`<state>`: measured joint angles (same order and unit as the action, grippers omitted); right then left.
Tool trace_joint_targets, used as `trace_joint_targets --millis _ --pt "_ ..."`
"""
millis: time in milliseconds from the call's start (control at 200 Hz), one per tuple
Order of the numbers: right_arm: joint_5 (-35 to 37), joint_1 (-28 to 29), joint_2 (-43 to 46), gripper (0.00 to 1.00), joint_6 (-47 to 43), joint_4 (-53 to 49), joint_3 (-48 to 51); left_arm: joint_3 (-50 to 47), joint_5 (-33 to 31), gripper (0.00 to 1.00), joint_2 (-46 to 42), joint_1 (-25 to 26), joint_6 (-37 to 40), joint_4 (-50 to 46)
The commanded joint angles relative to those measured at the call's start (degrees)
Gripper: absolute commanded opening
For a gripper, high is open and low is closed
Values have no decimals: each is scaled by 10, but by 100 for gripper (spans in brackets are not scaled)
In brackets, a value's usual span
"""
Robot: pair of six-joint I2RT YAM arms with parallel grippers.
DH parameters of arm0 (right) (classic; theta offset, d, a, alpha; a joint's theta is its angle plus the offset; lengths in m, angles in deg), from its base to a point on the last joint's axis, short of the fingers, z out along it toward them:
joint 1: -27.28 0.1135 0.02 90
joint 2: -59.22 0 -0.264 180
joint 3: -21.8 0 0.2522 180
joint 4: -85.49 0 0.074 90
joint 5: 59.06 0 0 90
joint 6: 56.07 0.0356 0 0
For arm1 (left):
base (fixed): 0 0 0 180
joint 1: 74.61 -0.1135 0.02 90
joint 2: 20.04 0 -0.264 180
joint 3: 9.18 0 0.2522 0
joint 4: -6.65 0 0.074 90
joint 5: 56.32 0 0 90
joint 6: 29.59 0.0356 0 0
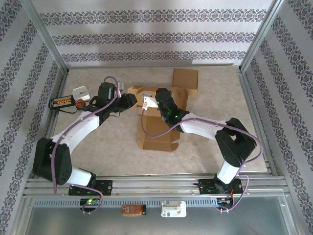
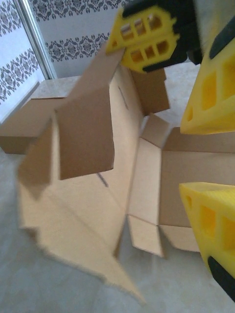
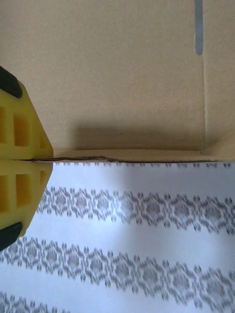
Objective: Fold the paper box
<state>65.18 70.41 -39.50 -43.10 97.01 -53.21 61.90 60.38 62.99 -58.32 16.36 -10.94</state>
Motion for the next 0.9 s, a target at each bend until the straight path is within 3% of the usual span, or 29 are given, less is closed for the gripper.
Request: trace_joint_targets --millis 0,240,455,675,894 --pt "21 9 -20 2 -73 126 12 39 18 30 42 -11 -16 43" --pt "26 9 -43 2 -81 148 12 57 51 24 85 -29 -24 79" --pt "14 6 -35 3 -85 150 26 48 -13 22 26 -49 14 46" --pt "16 8 -38 3 -85 152 22 131 -9 21 91 -54 34 -21" --pt "16 9 -39 3 -78 150 11 169 88 20 182 -49 -3 22"
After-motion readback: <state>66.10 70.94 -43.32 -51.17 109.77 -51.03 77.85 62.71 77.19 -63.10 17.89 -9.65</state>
